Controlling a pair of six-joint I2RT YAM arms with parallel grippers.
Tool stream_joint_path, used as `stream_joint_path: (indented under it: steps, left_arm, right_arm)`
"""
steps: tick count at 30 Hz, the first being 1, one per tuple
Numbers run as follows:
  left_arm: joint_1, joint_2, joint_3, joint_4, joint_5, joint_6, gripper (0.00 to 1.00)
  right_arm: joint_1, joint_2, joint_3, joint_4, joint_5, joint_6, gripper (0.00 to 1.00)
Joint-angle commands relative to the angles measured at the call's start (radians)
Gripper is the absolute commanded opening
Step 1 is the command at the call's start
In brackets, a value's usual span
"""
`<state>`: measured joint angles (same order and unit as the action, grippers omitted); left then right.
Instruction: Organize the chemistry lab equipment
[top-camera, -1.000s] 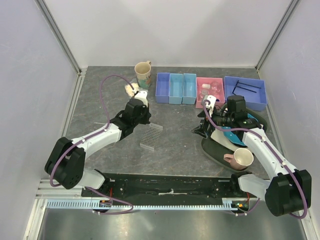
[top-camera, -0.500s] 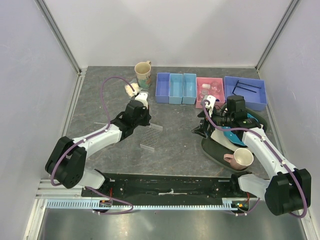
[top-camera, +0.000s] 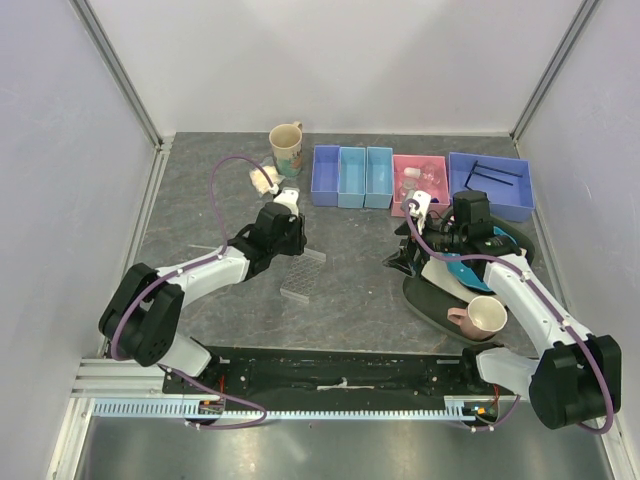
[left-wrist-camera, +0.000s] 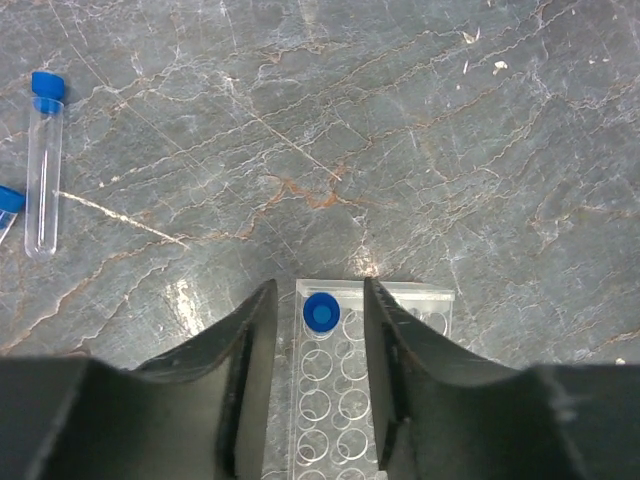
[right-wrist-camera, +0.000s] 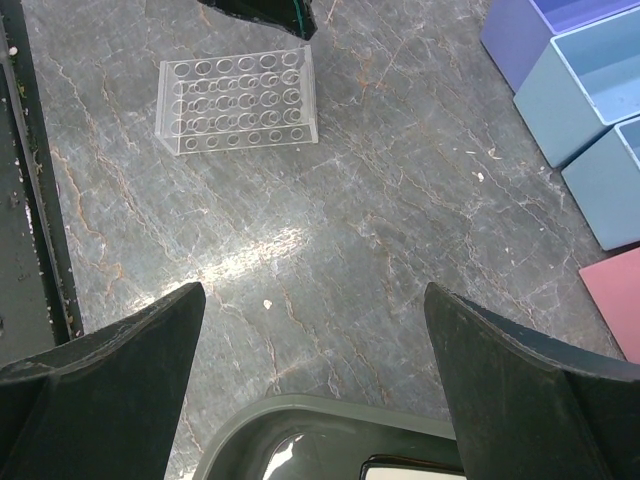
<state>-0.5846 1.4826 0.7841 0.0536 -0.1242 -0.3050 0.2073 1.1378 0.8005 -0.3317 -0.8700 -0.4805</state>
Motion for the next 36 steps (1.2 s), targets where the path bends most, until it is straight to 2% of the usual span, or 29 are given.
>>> stream_joint_path:
  steps: [1,10,12,17,19,21,24,27,31,34,36]
  left_arm:
    - [0.002,-0.010,0.010,0.005,-0.035,-0.013,0.50]
    - [0.012,-0.149,0.053,-0.084,-0.067,0.017,0.70]
    - [0.028,-0.180,0.052,-0.090,-0.074,0.018,0.80]
    - [0.173,-0.202,0.075,-0.129,0.070,-0.003,1.00]
    - [0.247,-0.170,0.104,-0.182,0.153,-0.003,1.00]
    - [0.297,-0.099,0.168,-0.246,0.222,0.010,0.99]
    - [0.328,0.014,0.276,-0.311,0.279,0.064,0.89]
    - [0.336,0.137,0.391,-0.391,0.267,0.131,0.79]
    - [0.336,0.301,0.539,-0.520,0.233,0.190,0.59]
    - [0.336,0.396,0.633,-0.567,0.216,0.225,0.49]
    - [0.336,0.441,0.673,-0.597,0.192,0.245,0.49]
  right_arm:
    - [-0.002,0.004,0.005,0.011,-0.014,-0.024,0.98]
    - [-0.002,0.005,0.005,0.008,-0.011,-0.030,0.98]
    - [-0.002,0.004,0.005,0.008,-0.009,-0.032,0.98]
    - [-0.002,0.002,0.005,0.006,-0.007,-0.033,0.98]
    - [-0.002,0.002,0.005,0.006,-0.007,-0.035,0.98]
    - [-0.002,0.002,0.005,0.006,-0.007,-0.035,0.98]
    - [-0.002,0.005,0.005,0.005,-0.007,-0.035,0.98]
    - [-0.002,0.007,0.006,0.005,-0.003,-0.036,0.98]
    - [-0.002,0.008,0.005,0.003,0.000,-0.038,0.98]
    - [-0.003,0.010,0.006,0.002,0.000,-0.040,0.98]
    - [0.000,0.010,0.006,0.002,0.000,-0.041,0.98]
